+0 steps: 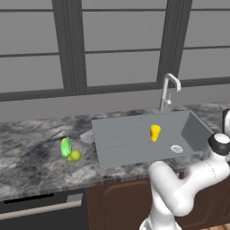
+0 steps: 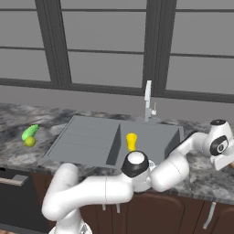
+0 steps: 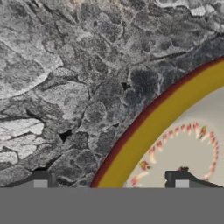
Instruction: Remove the pear and corn from the sink. Then move the bowl and cup from the counter to the sink for washing.
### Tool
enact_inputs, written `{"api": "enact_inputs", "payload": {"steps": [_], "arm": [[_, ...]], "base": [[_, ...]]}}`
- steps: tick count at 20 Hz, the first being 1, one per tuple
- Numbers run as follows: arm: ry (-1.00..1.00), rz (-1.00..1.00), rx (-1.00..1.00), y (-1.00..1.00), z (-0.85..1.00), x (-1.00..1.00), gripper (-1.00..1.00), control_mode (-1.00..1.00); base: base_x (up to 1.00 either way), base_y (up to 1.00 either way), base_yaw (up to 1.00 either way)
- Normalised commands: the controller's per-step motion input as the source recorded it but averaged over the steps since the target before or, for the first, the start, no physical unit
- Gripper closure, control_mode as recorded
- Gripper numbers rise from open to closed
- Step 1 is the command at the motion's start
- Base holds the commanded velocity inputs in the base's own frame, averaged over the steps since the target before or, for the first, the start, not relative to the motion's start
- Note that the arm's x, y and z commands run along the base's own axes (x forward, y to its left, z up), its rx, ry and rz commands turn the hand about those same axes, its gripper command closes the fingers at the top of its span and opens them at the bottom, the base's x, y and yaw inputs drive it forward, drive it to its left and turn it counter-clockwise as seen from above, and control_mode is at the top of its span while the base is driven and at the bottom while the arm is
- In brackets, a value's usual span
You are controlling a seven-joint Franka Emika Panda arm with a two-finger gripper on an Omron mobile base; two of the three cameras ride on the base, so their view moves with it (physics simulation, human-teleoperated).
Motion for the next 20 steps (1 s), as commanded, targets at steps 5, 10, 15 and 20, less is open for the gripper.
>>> {"api": "enact_inputs", "payload": {"steps": [5,10,15,20], "arm": [[0.0,0.0,0.01,0.0,0.03,-0.04,1.0,-1.0],[0.0,0.05,0.03,0.01,-0.01,-0.07,1.0,-1.0],[0.0,0.14,0.07,0.11,-0.01,-0.2,1.0,-1.0],[-0.08,0.2,0.06,0.19,0.01,-0.2,1.0,-1.0]], "base": [[0.0,0.0,0.0],[0.0,0.0,0.0],[0.0,0.0,0.0],[0.0,0.0,0.0]]}}
